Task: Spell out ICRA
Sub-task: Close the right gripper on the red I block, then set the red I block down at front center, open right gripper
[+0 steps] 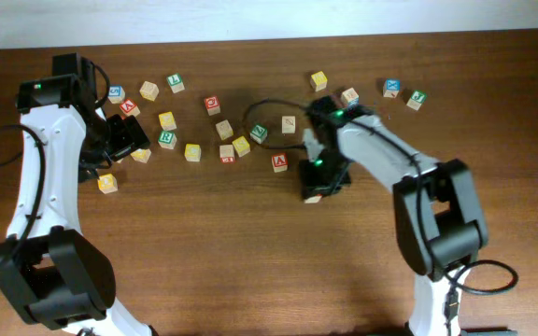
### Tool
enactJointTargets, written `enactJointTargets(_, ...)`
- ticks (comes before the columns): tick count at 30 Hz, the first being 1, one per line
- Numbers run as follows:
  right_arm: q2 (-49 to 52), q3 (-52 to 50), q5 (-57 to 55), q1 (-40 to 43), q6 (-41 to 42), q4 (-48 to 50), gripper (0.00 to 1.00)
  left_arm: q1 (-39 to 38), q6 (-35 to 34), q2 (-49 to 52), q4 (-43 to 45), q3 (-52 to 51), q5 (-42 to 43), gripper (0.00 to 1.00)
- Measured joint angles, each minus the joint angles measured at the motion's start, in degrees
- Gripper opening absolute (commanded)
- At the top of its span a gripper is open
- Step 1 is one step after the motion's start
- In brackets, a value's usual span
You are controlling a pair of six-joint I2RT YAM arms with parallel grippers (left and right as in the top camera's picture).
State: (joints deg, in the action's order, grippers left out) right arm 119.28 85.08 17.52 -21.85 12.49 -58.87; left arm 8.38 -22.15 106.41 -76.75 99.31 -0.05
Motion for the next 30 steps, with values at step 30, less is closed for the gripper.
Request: enactJointTargets(30, 0.0, 0.33, -17.35, -25.03, 28.83, 12.94, 0.53, 0.0, 0.0, 0.0, 0.0, 0.0, 0.0, 0.99)
